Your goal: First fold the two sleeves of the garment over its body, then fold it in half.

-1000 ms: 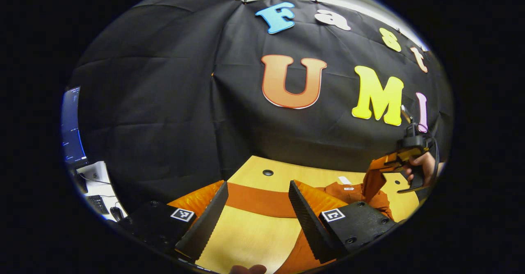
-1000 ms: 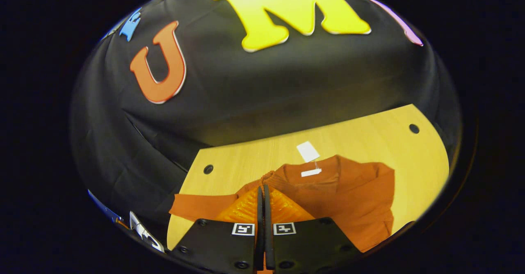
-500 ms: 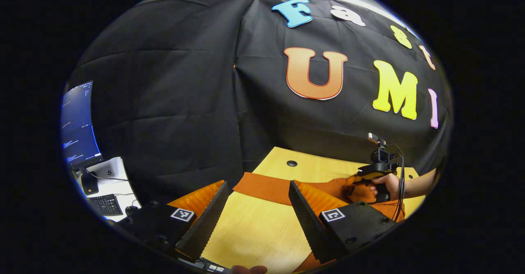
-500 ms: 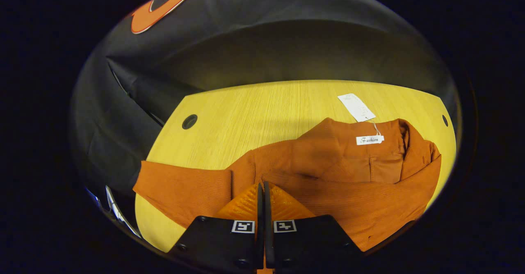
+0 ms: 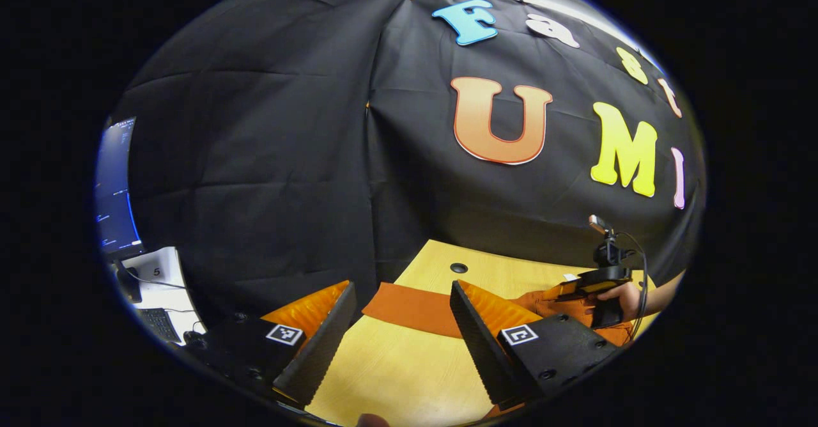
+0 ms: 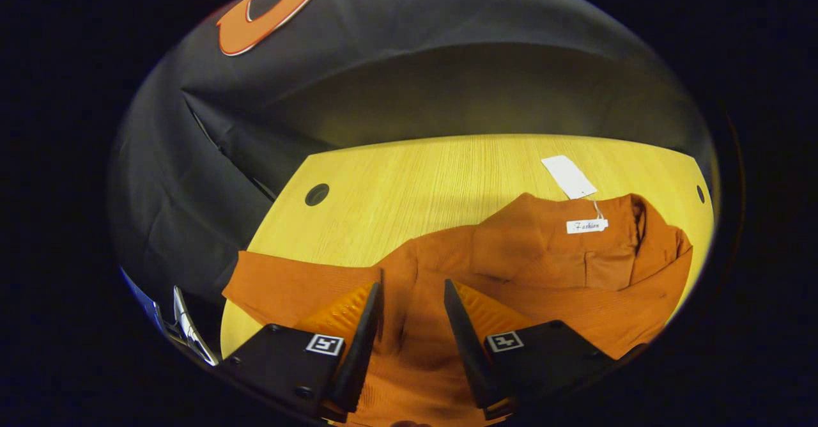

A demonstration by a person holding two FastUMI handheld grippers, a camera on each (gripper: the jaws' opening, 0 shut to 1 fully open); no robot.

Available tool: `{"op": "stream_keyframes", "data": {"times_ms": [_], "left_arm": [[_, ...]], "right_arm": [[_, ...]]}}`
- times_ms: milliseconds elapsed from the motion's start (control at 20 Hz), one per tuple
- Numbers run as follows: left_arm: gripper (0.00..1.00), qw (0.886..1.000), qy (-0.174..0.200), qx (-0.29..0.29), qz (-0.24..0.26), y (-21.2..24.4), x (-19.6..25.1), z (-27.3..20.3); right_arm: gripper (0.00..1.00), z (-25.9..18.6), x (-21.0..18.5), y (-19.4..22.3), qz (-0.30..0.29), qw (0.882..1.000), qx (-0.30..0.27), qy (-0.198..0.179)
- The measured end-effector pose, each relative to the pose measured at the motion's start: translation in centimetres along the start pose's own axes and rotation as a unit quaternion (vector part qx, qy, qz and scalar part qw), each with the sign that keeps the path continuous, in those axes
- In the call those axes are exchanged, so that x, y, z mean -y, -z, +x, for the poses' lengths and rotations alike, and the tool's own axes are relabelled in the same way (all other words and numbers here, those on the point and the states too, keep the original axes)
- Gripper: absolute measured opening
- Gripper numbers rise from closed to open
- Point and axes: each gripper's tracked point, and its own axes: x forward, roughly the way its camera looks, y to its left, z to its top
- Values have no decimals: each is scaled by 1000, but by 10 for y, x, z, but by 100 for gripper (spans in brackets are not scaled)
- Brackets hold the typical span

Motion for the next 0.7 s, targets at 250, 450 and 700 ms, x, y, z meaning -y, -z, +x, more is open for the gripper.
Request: {"op": "stream_keyframes", "data": {"times_ms": [250,450,700], "left_arm": [[98,989,93,-98,-53,50,-7,67],[99,972,118,-166,-120,81,-29,128],[99,954,104,-236,-154,140,-67,190]], "right_arm": [[68,-95,-11,-6,-12,998,35,-51],[68,-173,-1,11,-17,996,51,-69],[68,-244,39,41,27,996,63,-49]]}}
